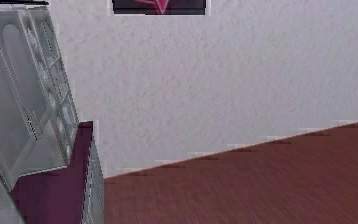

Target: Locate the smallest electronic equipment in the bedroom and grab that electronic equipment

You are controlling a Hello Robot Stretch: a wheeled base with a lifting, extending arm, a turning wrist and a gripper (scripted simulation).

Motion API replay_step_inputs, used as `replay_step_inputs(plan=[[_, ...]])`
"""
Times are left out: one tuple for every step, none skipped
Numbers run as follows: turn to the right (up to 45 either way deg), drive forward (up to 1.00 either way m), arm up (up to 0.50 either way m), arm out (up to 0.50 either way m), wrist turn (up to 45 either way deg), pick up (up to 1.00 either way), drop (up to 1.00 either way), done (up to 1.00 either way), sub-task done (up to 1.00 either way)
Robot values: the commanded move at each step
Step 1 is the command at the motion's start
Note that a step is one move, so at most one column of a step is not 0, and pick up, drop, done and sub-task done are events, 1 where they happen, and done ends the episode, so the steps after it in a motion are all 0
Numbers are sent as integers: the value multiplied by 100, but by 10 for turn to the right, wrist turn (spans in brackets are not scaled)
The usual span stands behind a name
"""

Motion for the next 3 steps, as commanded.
replay_step_inputs(plan=[[0, 0, 34, 0, 0, 0, 0, 0, 0], [0, 0, 0, 36, 0, 0, 0, 0, 0], [0, 0, 0, 0, 450, 0, 0, 0, 0]])
